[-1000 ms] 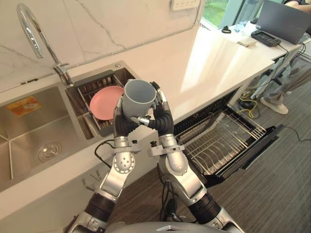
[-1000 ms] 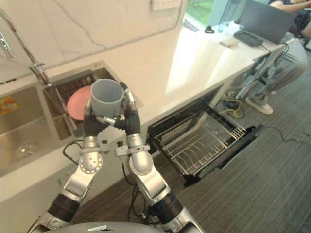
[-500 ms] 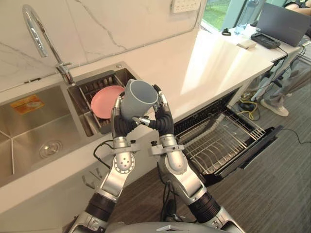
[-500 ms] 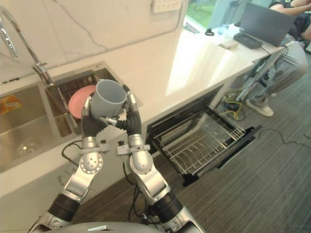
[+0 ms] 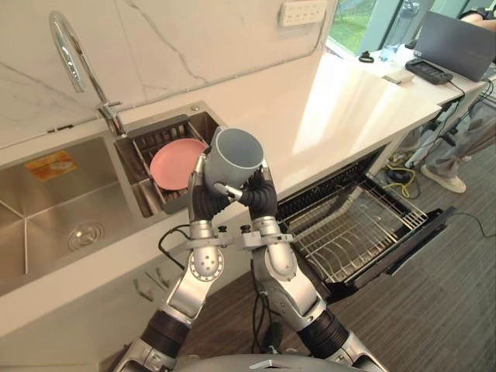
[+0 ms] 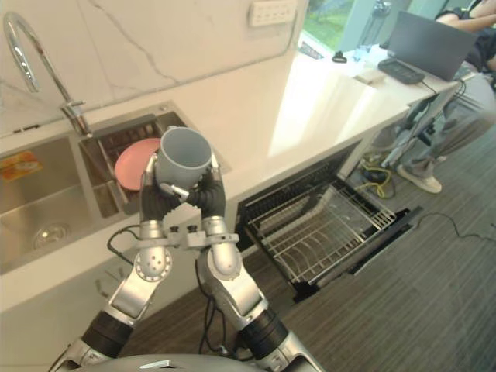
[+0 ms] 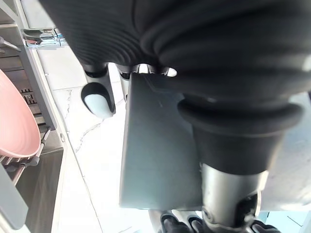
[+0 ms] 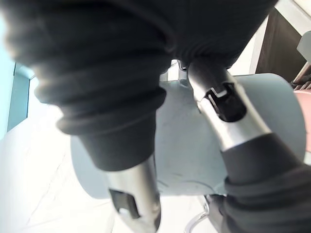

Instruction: Walk over to the sink, pick up the cup, carry it to the dishwasher, place the cup inside the dishwasher, then close the dishwasher door

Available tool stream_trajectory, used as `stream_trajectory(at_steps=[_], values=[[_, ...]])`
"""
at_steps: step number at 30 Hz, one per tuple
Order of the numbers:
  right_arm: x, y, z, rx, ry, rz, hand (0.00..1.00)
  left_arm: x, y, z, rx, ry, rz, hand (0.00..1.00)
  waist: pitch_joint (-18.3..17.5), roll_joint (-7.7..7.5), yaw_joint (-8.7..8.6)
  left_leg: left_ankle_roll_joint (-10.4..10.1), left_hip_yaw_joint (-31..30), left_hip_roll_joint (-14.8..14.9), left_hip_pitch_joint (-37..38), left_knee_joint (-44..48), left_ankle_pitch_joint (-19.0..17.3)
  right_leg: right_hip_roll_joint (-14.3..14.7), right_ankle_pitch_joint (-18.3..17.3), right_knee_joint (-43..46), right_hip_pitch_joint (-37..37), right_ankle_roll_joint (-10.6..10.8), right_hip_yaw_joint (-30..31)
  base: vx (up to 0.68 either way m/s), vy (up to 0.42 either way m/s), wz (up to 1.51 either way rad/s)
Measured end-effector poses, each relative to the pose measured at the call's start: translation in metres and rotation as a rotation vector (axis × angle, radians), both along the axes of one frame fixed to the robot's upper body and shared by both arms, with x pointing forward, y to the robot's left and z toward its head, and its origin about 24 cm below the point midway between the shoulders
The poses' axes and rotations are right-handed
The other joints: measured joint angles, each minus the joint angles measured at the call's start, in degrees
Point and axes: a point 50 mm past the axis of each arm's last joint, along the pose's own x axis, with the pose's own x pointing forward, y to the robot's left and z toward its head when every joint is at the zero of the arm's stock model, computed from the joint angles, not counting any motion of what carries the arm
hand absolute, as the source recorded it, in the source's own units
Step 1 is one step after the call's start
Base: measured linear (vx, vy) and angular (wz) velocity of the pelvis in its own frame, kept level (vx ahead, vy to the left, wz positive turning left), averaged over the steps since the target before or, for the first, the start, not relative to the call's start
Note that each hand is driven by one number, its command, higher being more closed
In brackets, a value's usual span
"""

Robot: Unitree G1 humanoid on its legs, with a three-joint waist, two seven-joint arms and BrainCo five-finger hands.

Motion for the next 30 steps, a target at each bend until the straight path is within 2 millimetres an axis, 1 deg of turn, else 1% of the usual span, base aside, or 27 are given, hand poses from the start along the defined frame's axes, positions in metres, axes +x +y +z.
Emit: stream_trajectory(at_steps=[5,9,15,16,19,21,22,23,24,25,26,27,28,29,30], values=[[-0.001,0.003,0.005,0.031,-0.007,0.006,0.00,-0.004,0.000,0.003,-0.012,-0.012,-0.003,1.00,-0.02,-0.03,0.05,-0.04,0.00,-0.07,-0.04,-0.64,0.44,-0.02,-0.11,0.01,-0.28,-0.05,-0.48,0.00,0.000,0.00],[-0.001,0.003,0.005,0.031,-0.006,0.003,0.00,-0.005,-0.001,0.003,-0.008,-0.013,-0.004,1.00,-0.07,0.00,0.11,-0.08,-0.13,-0.03,-0.03,-0.84,0.56,-0.03,-0.11,0.01,-0.30,-0.08,-0.64,0.00,0.000,0.00],[-0.001,0.003,0.003,0.029,0.011,-0.008,0.00,-0.007,-0.001,0.004,0.064,-0.050,0.021,1.00,-0.12,0.00,0.07,-0.09,-0.13,-0.04,0.05,-0.84,0.56,-0.03,-0.10,0.00,-0.23,-0.08,-0.50,0.00,0.000,0.00],[-0.001,0.003,0.003,0.027,0.013,-0.008,1.00,-0.007,-0.001,0.003,0.073,-0.053,0.025,1.00,-0.12,0.01,0.07,-0.09,-0.13,-0.04,0.06,-0.84,0.56,-0.03,-0.10,0.00,-0.23,-0.08,-0.49,0.00,0.000,0.00],[-0.001,0.004,0.003,0.022,0.012,-0.001,1.00,-0.007,0.000,0.002,0.106,-0.058,0.036,1.00,-0.13,0.01,0.05,-0.09,-0.13,-0.04,0.06,-0.83,0.56,-0.02,-0.10,0.00,-0.23,-0.08,-0.44,0.00,0.000,0.00],[0.001,-0.004,-0.001,0.005,0.020,-0.016,1.00,-0.008,0.003,0.001,0.146,-0.065,0.047,1.00,-0.27,0.02,-0.09,-0.09,-0.07,-0.05,0.07,-0.83,0.57,0.06,-0.08,0.00,-0.33,-0.07,-0.13,0.00,0.000,0.00],[0.001,-0.014,-0.009,-0.003,0.047,-0.031,1.00,-0.010,0.007,-0.003,0.189,-0.058,0.046,1.00,-0.42,0.08,-0.15,-0.09,-0.03,-0.06,0.13,-0.83,0.57,0.07,0.00,0.00,-0.32,0.02,0.31,0.01,0.014,-0.05],[-0.002,-0.026,-0.018,0.008,0.052,-0.006,1.00,-0.014,0.007,-0.008,0.212,-0.049,0.023,1.00,-0.42,0.09,-0.22,-0.09,0.08,-0.15,0.17,-0.83,0.56,0.06,0.13,0.00,-0.41,0.17,0.70,0.01,0.018,-0.08],[-0.003,-0.032,-0.022,0.011,0.052,0.006,1.00,-0.016,0.007,-0.010,0.218,-0.047,0.009,1.00,-0.42,0.08,-0.30,-0.09,0.18,-0.21,0.18,-0.83,0.56,0.06,0.22,0.00,-0.48,0.28,0.94,0.01,0.017,-0.15],[-0.006,-0.044,-0.026,0.019,0.046,0.022,1.00,-0.020,0.005,-0.013,0.230,-0.053,-0.010,1.00,-0.40,0.06,-0.50,-0.08,0.35,-0.32,0.31,-0.83,0.55,0.06,0.25,0.00,-0.58,0.32,1.45,0.00,0.017,-0.23],[-0.008,-0.055,-0.025,0.024,0.024,0.044,1.00,-0.022,0.005,-0.012,0.227,-0.068,-0.019,1.00,-0.36,0.00,-0.66,-0.06,0.58,-0.47,0.70,-0.89,0.53,0.12,0.20,0.00,-0.61,0.28,2.05,-0.01,0.014,-0.25],[-0.007,-0.060,-0.024,0.028,0.010,0.050,1.00,-0.022,0.004,-0.011,0.226,-0.079,-0.021,1.00,-0.34,-0.03,-0.83,-0.05,0.70,-0.52,0.91,-0.96,0.52,0.15,0.18,0.00,-0.57,0.28,2.14,-0.02,0.003,-0.24],[-0.006,-0.072,-0.015,0.048,-0.036,0.034,1.00,-0.022,0.007,-0.006,0.223,-0.100,-0.007,1.00,-0.30,-0.09,-1.20,-0.03,1.19,-0.58,1.03,-1.01,0.51,0.20,-0.16,0.00,-0.64,0.43,2.13,-0.02,-0.003,-0.21],[-0.005,-0.088,-0.003,0.089,-0.089,-0.006,1.00,-0.021,0.013,-0.002,0.209,-0.119,0.030,1.00,-0.28,-0.10,-1.37,0.17,1.90,-0.50,0.99,-1.15,0.63,0.40,-1.47,0.01,-0.86,1.53,1.95,-0.01,-0.004,-0.21],[-0.004,-0.094,0.002,0.105,-0.111,-0.023,1.00,-0.021,0.016,-0.001,0.206,-0.124,0.052,1.00,-0.33,0.05,-1.39,0.51,2.22,-0.19,0.98,-1.40,0.85,0.65,-2.90,0.02,-0.89,2.38,1.69,0.01,-0.010,-0.20]])
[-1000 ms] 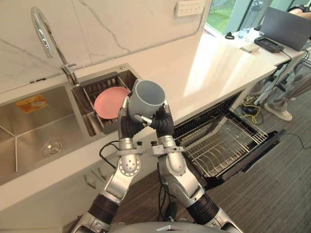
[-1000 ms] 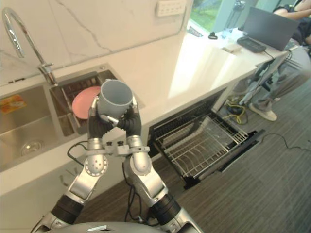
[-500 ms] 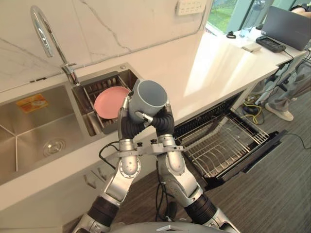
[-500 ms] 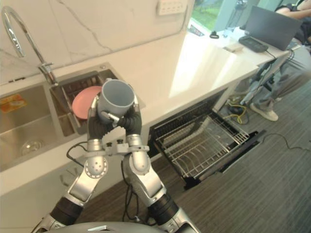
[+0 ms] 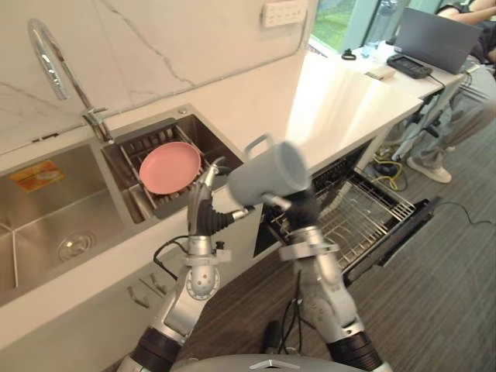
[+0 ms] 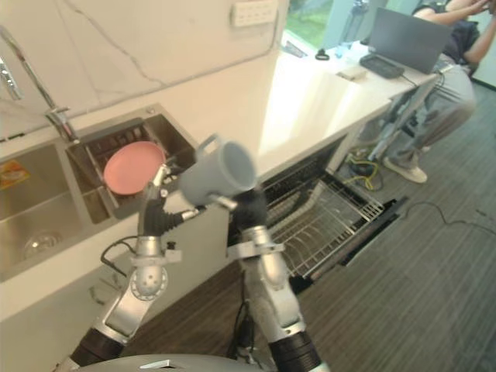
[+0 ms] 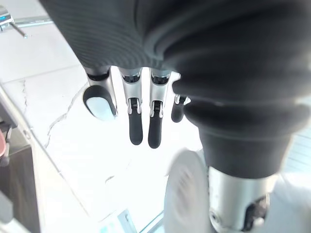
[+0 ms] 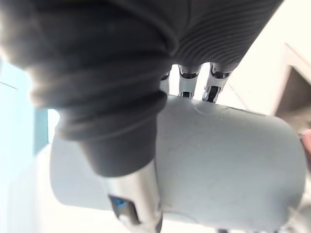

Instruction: Walk over to the sink, pick up the cup, carry it to the dishwasher, place the cup inside the dishwasher, then close the dishwasher door

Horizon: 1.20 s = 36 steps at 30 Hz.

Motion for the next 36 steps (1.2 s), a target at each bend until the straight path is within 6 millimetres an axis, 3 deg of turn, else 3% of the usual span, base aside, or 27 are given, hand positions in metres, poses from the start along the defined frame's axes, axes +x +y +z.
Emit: stream_trajectory(at_steps=[1,2,3,5,8,15,17,18,19,22,23,31,32,33,34,36], values=[[0.003,-0.014,0.010,0.014,-0.039,-0.039,1.00,0.001,0.004,-0.001,-0.004,0.002,0.023,1.00,0.08,1.41,-0.06,0.36,0.35,1.82,0.10,-1.83,-0.10,0.21,-0.61,2.18,-0.22,-0.78,-0.76,0.05,0.001,-0.09],[0.004,-0.019,0.016,0.020,-0.060,-0.056,1.00,0.001,0.009,-0.002,0.005,0.006,0.043,1.00,-0.03,0.40,-0.35,0.30,0.12,1.10,0.22,-1.63,-0.29,-0.95,-0.82,5.88,-0.70,-0.92,-0.94,0.08,-0.026,-0.10],[0.008,-0.019,0.022,0.013,-0.067,-0.055,1.00,0.001,0.013,-0.004,0.005,0.017,0.065,1.00,0.09,0.32,-0.17,-0.20,-0.23,0.89,1.05,-1.23,-0.16,-0.43,-0.03,3.68,0.58,-1.85,-1.03,0.10,-0.043,-0.03],[0.013,-0.015,0.026,-0.004,-0.059,-0.038,1.00,0.002,0.012,-0.003,0.001,0.014,0.066,1.00,0.10,0.50,-0.02,-0.39,-0.30,0.90,0.85,-0.91,-0.10,0.62,2.58,0.01,1.72,-2.22,-0.78,0.05,-0.061,-0.10],[0.018,-0.004,0.027,-0.018,-0.014,-0.006,1.00,0.001,0.006,-0.002,-0.011,0.018,0.049,1.00,0.38,1.09,0.10,-0.42,-0.71,0.95,0.55,-0.52,-0.10,0.63,2.84,-0.03,1.41,-2.60,0.19,0.03,-0.040,-0.12],[0.018,-0.002,0.029,0.011,0.006,-0.026,1.00,0.006,0.002,0.005,-0.008,-0.007,0.022,1.00,1.02,0.09,-0.17,-0.51,-0.52,0.40,0.31,-0.49,-0.20,0.44,2.35,-0.06,1.40,-2.18,0.10,-0.02,-0.009,-0.02],[0.013,-0.001,0.039,0.028,-0.042,-0.019,1.00,0.006,0.002,0.005,-0.026,0.001,0.019,1.00,1.19,-0.05,-0.33,-0.22,-0.06,1.05,-0.69,-0.74,-0.13,0.74,0.25,-0.05,0.79,-0.39,-0.84,0.00,0.000,0.00],[0.011,-0.001,0.041,0.031,-0.056,-0.017,1.00,0.006,0.002,0.005,-0.030,0.002,0.018,1.00,1.20,0.06,-0.31,-0.12,-0.07,1.60,-1.08,-0.77,-0.07,0.67,0.39,0.00,0.61,-0.53,-1.23,0.03,0.026,0.07],[0.010,-0.002,0.045,0.040,-0.075,-0.022,1.00,0.007,0.003,0.005,-0.045,0.008,0.015,1.00,1.62,-0.99,-0.36,-0.31,-0.41,0.69,-0.89,-0.52,-0.08,-0.06,2.92,-0.03,0.62,-1.66,-1.28,0.06,0.027,0.04],[0.011,-0.009,0.045,0.051,-0.073,-0.056,1.00,0.008,0.002,0.004,-0.087,0.038,0.000,1.00,1.83,-0.21,-0.09,-0.86,-0.65,0.60,-0.04,-0.44,0.18,0.14,3.70,-0.01,0.94,-2.57,-1.05,0.07,0.018,0.00],[0.012,-0.013,0.044,0.053,-0.066,-0.077,1.00,0.009,0.002,0.004,-0.110,0.050,-0.008,0.00,1.82,-0.04,-0.24,-0.86,-0.64,0.55,0.03,-0.42,0.18,-0.14,3.72,-0.01,0.99,-2.59,-0.94,0.04,0.015,-0.03],[0.010,-0.047,0.045,0.045,-0.058,-0.282,1.00,0.010,-0.002,0.002,-0.233,0.130,-0.164,0.00,2.26,-0.39,-0.75,-0.01,-0.57,-0.50,0.42,-0.45,-0.44,-0.72,3.28,-0.07,1.60,-1.02,-0.23,-0.03,-0.002,-0.01],[0.009,-0.053,0.043,0.039,-0.053,-0.316,1.00,0.009,-0.005,0.001,-0.241,0.144,-0.201,0.00,2.37,-0.56,-0.87,0.14,-0.23,-0.54,0.16,-0.44,-0.58,-0.65,2.38,-0.07,1.42,-0.46,0.07,-0.04,-0.002,-0.06],[0.006,-0.061,0.042,0.033,-0.049,-0.359,1.00,0.007,-0.009,-0.001,-0.256,0.163,-0.255,0.00,2.40,-0.09,-1.00,0.66,0.17,0.32,-0.45,-0.72,-0.52,-0.15,-0.04,-0.06,0.97,1.38,-0.26,-0.01,0.002,-0.04],[0.005,-0.065,0.042,0.029,-0.048,-0.381,1.00,0.006,-0.012,-0.002,-0.263,0.174,-0.284,0.00,2.52,1.15,-1.02,1.12,0.23,1.29,-0.97,-0.93,-0.51,-0.15,-0.32,0.54,0.61,1.60,-0.28,0.06,0.056,0.05],[0.002,-0.078,0.041,0.026,-0.045,-0.440,1.00,0.001,-0.021,-0.005,-0.280,0.212,-0.385,0.00,2.70,0.13,-1.97,0.46,-0.40,0.12,-0.97,-1.43,0.48,-1.08,0.41,2.65,1.30,0.39,0.55,0.10,0.049,0.09]])
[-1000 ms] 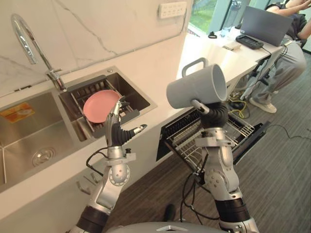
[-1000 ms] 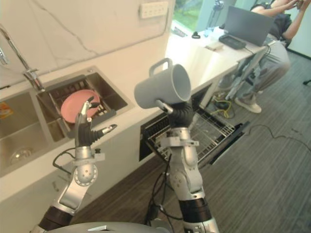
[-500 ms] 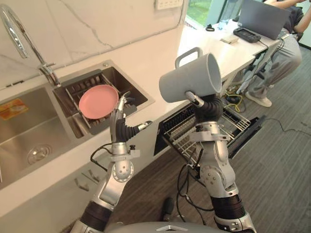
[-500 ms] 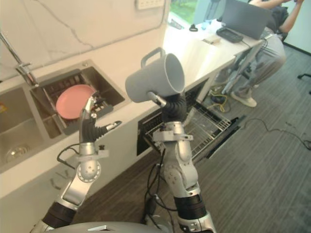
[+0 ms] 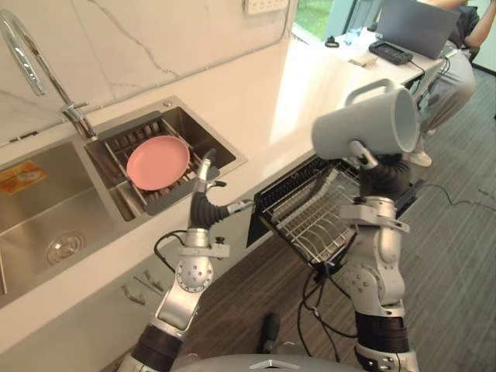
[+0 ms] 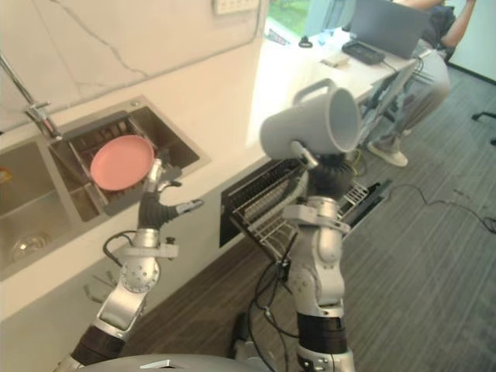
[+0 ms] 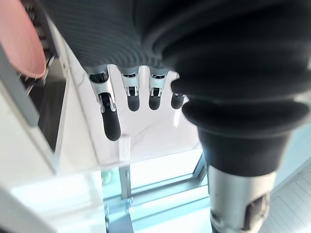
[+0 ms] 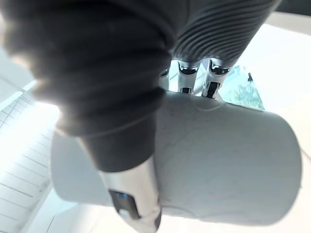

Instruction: Walk over to the sink, pick up the cup, carry it to the dishwasher, place the cup inside the dishwasher, then close the dishwasher door

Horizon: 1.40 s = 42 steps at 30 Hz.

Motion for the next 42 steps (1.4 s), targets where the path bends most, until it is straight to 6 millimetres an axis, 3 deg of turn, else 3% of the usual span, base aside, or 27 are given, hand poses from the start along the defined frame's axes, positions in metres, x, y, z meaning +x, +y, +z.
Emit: stream_trajectory(at_steps=[1,3,9,12,14,16,20,21,24,26,29,32,36,39,42], values=[[-0.001,-0.008,0.002,-0.010,0.002,-0.035,1.00,-0.004,-0.007,-0.004,-0.014,0.028,-0.068,0.00,0.37,0.59,0.28,-0.32,0.03,-0.13,-0.10,0.14,0.31,0.61,2.16,-2.64,0.42,-0.63,0.44,0.09,-0.011,-0.02],[-0.002,-0.016,0.001,-0.053,0.021,-0.075,1.00,-0.010,-0.017,-0.008,-0.016,0.054,-0.159,0.00,0.82,1.60,-0.35,-0.35,-0.03,-0.14,-0.56,0.96,0.30,0.31,2.30,-2.26,0.34,-0.83,1.14,0.06,-0.005,-0.12],[-0.009,-0.037,0.002,-0.139,0.043,-0.188,1.00,-0.021,-0.044,-0.022,-0.006,0.139,-0.395,0.00,0.99,1.38,-2.12,-0.08,-0.21,-0.13,-0.37,1.83,-1.11,0.27,2.37,-2.69,0.84,-0.40,2.07,-0.03,-0.004,-0.07],[-0.004,-0.041,-0.008,-0.140,0.100,-0.215,1.00,-0.027,-0.047,-0.042,0.028,0.242,-0.477,0.00,1.81,-0.18,-2.51,0.19,0.19,-0.54,-0.57,2.42,-1.44,0.00,1.58,-2.71,0.77,0.31,2.67,-0.10,-0.002,-0.07],[-0.003,-0.049,-0.015,-0.146,0.136,-0.256,1.00,-0.033,-0.053,-0.060,0.068,0.340,-0.537,0.00,1.32,0.61,-2.86,0.91,0.77,0.19,-2.86,2.23,-0.89,0.10,0.12,-2.33,-1.12,2.58,2.65,-0.03,0.037,0.00],[0.001,-0.055,-0.023,-0.143,0.185,-0.275,1.00,-0.037,-0.053,-0.076,0.108,0.421,-0.556,0.00,1.81,-0.45,-2.98,0.76,0.84,-0.83,-3.22,2.44,-0.71,-0.70,2.48,-2.66,-1.23,0.09,2.83,0.02,0.024,-0.04],[0.011,-0.071,-0.048,-0.199,0.363,-0.297,1.00,-0.046,-0.045,-0.119,0.192,0.644,-0.552,0.00,2.14,0.79,-3.38,0.46,0.02,-0.76,-3.28,2.57,-0.54,-0.54,3.09,-2.65,-1.56,-0.31,2.72,0.04,0.005,0.03],[0.015,-0.078,-0.053,-0.216,0.413,-0.297,1.00,-0.049,-0.035,-0.139,0.223,0.738,-0.514,0.00,2.35,0.88,-3.38,0.46,-0.15,-0.94,-3.51,2.54,-0.54,-0.65,3.22,-2.66,-1.79,-0.25,2.72,0.00,0.000,0.00],[0.022,-0.085,-0.054,-0.237,0.444,-0.319,1.00,-0.055,-0.005,-0.170,0.237,0.895,-0.376,0.00,3.77,0.43,-3.46,0.61,-0.40,-1.37,-3.96,2.86,-0.55,-1.16,3.60,-2.67,-1.87,-0.10,2.72,-0.04,0.016,0.03],[0.033,-0.093,-0.050,-0.263,0.464,-0.338,1.00,-0.057,0.036,-0.191,0.234,0.999,-0.154,0.00,6.11,-0.56,-3.37,1.25,-1.31,-1.91,-5.34,4.18,-0.75,-2.00,3.78,-2.68,-2.41,0.09,2.37,-0.09,0.022,0.16],[0.050,-0.104,-0.038,-0.298,0.486,-0.365,1.00,-0.063,0.086,-0.205,0.235,1.071,0.118,0.00,9.49,-1.31,-2.27,1.90,-2.63,-2.11,-8.15,7.25,-1.24,-2.86,4.36,-2.67,-3.14,0.37,1.20,-0.10,0.013,0.24],[0.064,-0.117,-0.025,-0.327,0.513,-0.375,1.00,-0.073,0.121,-0.210,0.223,1.118,0.296,0.00,12.34,-1.21,-0.61,2.34,-3.99,-2.23,-11.02,9.72,-1.70,-3.41,4.79,-2.67,-4.09,0.45,-0.12,-0.08,0.011,0.24],[0.083,-0.125,-0.003,-0.358,0.530,-0.387,1.00,-0.078,0.145,-0.209,0.192,1.111,0.425,0.00,15.60,-1.19,0.87,2.84,-5.20,-2.32,-15.36,12.67,-2.15,-3.80,6.38,-2.65,-6.58,0.25,-0.91,-0.04,0.018,0.17],[0.097,-0.128,0.017,-0.376,0.547,-0.390,1.00,-0.079,0.151,-0.208,0.178,1.107,0.466,0.00,19.37,-0.73,1.37,3.29,-6.72,-2.97,-17.99,14.57,-2.31,-4.52,7.22,-2.29,-7.48,0.63,-1.79,-0.03,0.037,0.22],[0.102,-0.138,0.029,-0.398,0.586,-0.418,1.00,-0.080,0.153,-0.208,0.168,1.108,0.479,0.00,20.06,-0.06,1.99,4.17,-7.77,-3.79,-22.11,16.13,-2.31,-5.16,8.29,-2.27,-10.19,1.46,-1.18,-0.03,0.054,0.22]])
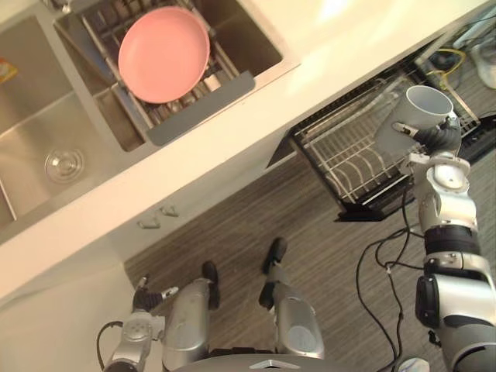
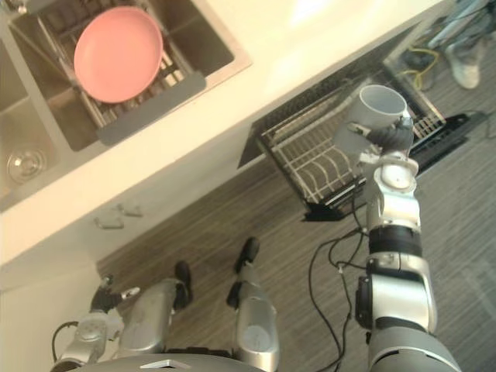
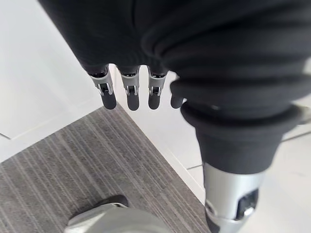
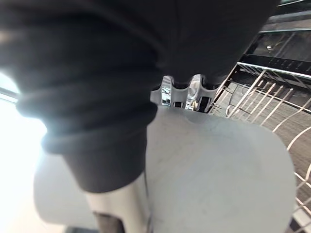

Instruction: Walk over to the sink, pick up the cup, carry it to the dishwasher, place the cup inside the dishwasher, then close the dishwasher door

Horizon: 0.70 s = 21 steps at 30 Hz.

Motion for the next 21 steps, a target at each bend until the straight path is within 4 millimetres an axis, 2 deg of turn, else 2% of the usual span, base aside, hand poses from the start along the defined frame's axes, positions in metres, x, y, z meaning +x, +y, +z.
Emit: stream_trajectory(at_steps=[3,7,12,14,16,19,21], values=[[0.006,-0.006,0.010,-0.006,0.048,-0.026,1.00,-0.002,0.002,-0.001,-0.001,0.004,0.017,0.00,1.40,1.17,1.09,0.93,-0.22,-0.94,-2.28,0.79,0.13,-0.99,1.49,0.01,-1.74,1.10,1.92,-0.06,0.102,0.13],[0.012,-0.005,0.016,-0.005,0.097,-0.031,1.00,-0.006,0.002,-0.002,-0.008,-0.001,0.024,0.00,1.72,1.64,1.90,1.57,-0.03,-1.49,-5.85,2.30,-0.04,-1.65,1.87,0.02,-4.55,0.98,2.51,-0.04,0.036,0.04],[0.010,-0.018,0.029,-0.044,0.160,-0.078,1.00,-0.005,-0.006,-0.002,-0.040,-0.027,0.026,0.00,3.19,4.52,3.12,1.70,-0.03,-1.44,-8.80,4.55,-0.31,-1.68,2.18,0.03,-6.62,0.60,2.49,-0.03,-0.002,-0.01],[0.009,-0.022,0.037,-0.102,0.191,-0.102,1.00,-0.005,-0.010,-0.003,-0.047,-0.026,0.010,0.00,3.84,5.69,3.27,1.72,0.14,-1.34,-9.58,5.07,-0.32,-1.68,1.13,0.01,-7.34,-0.84,2.33,-0.05,-0.022,-0.04],[0.010,-0.023,0.040,-0.129,0.227,-0.115,1.00,-0.007,-0.012,-0.003,-0.051,-0.032,-0.006,0.00,3.91,6.15,3.42,1.65,0.31,-1.24,-9.90,4.97,-0.26,-1.64,0.47,-0.23,-7.82,-0.89,2.11,-0.03,-0.025,-0.06],[0.010,-0.026,0.052,-0.182,0.251,-0.141,1.00,-0.009,-0.019,-0.004,-0.072,-0.031,-0.043,0.00,4.07,6.79,3.52,1.57,0.84,-0.93,-10.07,3.63,0.35,-1.72,-1.30,-0.35,-8.64,-2.07,0.42,0.01,-0.024,-0.07],[0.008,-0.029,0.062,-0.207,0.259,-0.170,1.00,-0.010,-0.024,-0.005,-0.083,-0.028,-0.066,0.00,4.21,7.53,3.88,1.54,0.71,-0.85,-10.10,3.57,0.37,-1.83,-0.47,-0.11,-8.72,-2.62,-0.71,0.06,-0.034,-0.05]])
